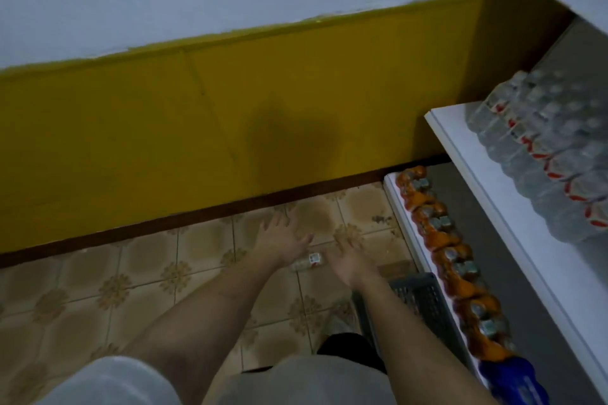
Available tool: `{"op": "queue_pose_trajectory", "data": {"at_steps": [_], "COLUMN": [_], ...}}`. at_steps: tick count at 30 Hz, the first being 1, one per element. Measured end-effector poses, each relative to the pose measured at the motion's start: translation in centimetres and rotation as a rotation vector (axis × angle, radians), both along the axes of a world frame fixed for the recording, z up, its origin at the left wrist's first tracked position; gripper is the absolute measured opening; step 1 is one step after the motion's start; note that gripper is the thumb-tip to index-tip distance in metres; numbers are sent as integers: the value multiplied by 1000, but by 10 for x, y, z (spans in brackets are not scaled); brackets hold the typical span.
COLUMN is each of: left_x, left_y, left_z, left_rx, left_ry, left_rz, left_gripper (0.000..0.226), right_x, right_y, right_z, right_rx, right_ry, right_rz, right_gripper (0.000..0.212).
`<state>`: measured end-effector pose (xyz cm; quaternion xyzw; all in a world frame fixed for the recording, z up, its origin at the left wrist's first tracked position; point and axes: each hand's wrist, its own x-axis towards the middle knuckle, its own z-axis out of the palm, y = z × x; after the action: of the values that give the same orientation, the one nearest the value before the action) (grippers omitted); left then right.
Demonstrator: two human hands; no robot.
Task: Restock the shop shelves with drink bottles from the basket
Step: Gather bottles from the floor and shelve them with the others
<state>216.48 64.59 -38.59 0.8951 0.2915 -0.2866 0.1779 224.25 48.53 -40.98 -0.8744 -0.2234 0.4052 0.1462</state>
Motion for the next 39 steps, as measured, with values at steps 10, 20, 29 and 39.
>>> {"op": "queue_pose_trajectory", "data": {"at_steps": [10, 20, 29, 39], "left_x": [82, 136, 155, 137], "left_y": [55, 120, 124, 93], "left_z": [-58, -240, -525, -730], "left_rx": [-45, -219, -358, -295], "left_ry": [107, 148, 157, 152], "left_rz": [-153, -280, -63, -218], "left_gripper": [68, 59, 71, 95], "right_x": [60, 68, 87, 71], "right_y": [67, 136, 150, 156], "right_z": [-59, -196, -491, -689], "right_rx": [0, 63, 185, 221], "right_ry": [149, 443, 810, 884], "right_rz": [-107, -860, -1554, -1574], "right_gripper": [73, 55, 32, 59]}}
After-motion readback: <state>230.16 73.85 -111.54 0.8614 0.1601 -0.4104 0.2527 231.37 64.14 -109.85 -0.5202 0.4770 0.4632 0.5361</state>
